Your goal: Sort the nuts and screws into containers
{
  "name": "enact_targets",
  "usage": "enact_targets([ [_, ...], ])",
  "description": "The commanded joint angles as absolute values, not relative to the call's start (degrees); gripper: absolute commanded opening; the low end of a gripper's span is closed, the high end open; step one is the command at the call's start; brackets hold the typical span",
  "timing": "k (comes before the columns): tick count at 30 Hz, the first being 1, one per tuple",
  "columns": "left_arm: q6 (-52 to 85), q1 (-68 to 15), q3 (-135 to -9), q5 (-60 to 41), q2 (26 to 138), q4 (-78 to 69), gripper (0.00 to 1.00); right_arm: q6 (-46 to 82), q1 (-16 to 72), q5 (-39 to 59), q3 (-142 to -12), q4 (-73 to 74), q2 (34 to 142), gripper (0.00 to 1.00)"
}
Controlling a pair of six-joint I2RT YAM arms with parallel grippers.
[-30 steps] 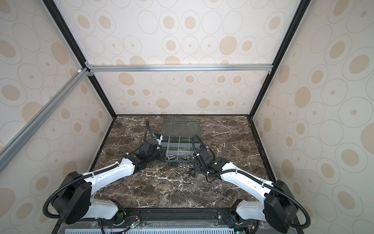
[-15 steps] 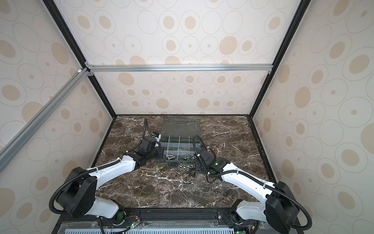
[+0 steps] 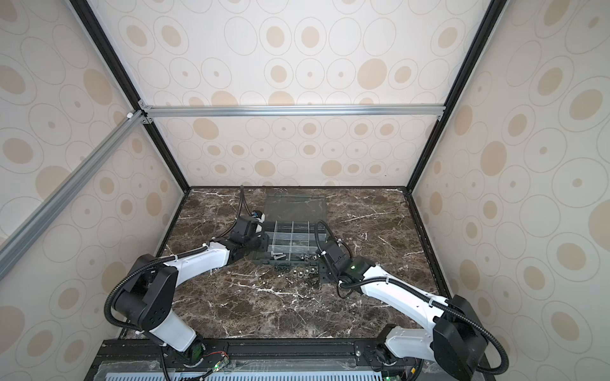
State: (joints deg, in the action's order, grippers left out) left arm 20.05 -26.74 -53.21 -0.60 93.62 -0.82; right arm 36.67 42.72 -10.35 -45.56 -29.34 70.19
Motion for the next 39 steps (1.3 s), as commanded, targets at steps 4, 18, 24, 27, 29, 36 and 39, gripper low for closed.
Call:
enact_targets([
  [4,19.1,-25.8,-55.8,-1.6,94.0,-1.1,0.35,37.4,42.4,-11.3,-45.0,-30.9,68.7,0.53],
  [18,20.0,-25.8,-52.6,-1.8,88.2,-1.0,0.43,37.2,42.4,-11.3,-45.4,-31.5,68.3,0.54],
  [24,20.9,-25.8,-49.8,-2.2,84.5,-1.2,0.44,37.2,42.4,-10.7,-45.7,-31.5,68.7,0.54],
  [27,21.4,-25.8,-48.1,-2.3,82.5,-1.3,0.44,37.2,42.4,-10.2,-45.8,-31.5,69.3,0.54],
  [29,21.7,-25.8,-47.2,-2.3,80.9,-1.0,0.44,37.2,42.4,-10.0,-45.8,-31.1,69.8,0.54],
  [36,22.9,-25.8,-42.0,-2.0,74.9,-2.1,0.45,37.0,42.6,-8.3,-47.9,-31.6,72.7,0.53],
  [39,23.3,-25.8,-41.0,-1.8,73.0,-1.1,0.45,37.3,42.7,-8.3,-47.2,-31.1,72.3,0.53],
])
